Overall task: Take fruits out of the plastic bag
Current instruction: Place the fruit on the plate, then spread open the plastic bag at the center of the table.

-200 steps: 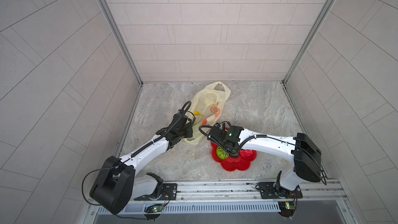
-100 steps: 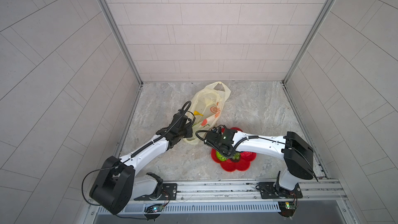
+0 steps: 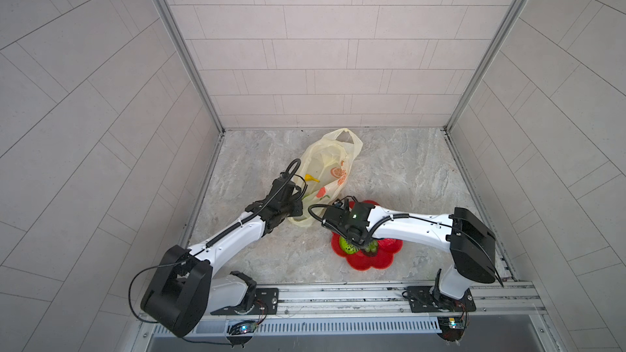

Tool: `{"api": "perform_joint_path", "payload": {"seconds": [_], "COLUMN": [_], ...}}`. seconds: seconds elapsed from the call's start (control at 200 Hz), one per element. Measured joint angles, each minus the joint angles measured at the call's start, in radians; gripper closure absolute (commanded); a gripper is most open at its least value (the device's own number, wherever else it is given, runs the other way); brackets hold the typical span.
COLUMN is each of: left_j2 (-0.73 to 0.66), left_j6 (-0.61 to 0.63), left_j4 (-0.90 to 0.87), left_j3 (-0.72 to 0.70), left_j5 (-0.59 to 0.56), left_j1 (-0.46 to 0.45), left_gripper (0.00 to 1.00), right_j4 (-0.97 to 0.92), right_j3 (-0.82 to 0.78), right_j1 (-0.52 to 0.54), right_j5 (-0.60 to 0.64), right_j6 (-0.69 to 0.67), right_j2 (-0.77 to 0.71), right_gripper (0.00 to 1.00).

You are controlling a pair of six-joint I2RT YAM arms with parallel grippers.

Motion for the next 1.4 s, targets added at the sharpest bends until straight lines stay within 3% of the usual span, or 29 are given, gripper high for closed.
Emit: {"api": "perform_joint_path", "payload": {"seconds": [0.405,0.61,0.976,1.146,1.401], "left_j2": [-0.03,-0.019,0.007,0.0,0.046], "left_j6": [-0.017,-0.032,-0.06,-0.069,-0.08], "left_j4": [0.0,0.003,0.003,-0.002,-0.023], "left_j3": [0.0,0.0,0.0,0.0,0.0], "left_j5": [-0.04,-0.041,-0.009,-0.029,-0.046], "left_j1": [0.0,0.0,0.0,0.0,0.018], "left_gripper": [0.92,0.87,0.5,0.38,0.29], "right_j4": [0.013,0.154,0.232,0.222,0.235], "right_j3": [0.174,0.338,0.688,0.694,0.539], "right_j1": [-0.005,-0.092,-0.219,-0.223,-0.222], "right_j5": [0.043,-0.009,-0.097,-0.092,-0.098], "right_j6": [-0.016,-0.014,-0.012,-0.018,-0.023], "right_j2": [-0.105,0.051,0.446,0.494,0.459], "right_gripper": [0.27,0.25,0.26,0.27,0.29]}}
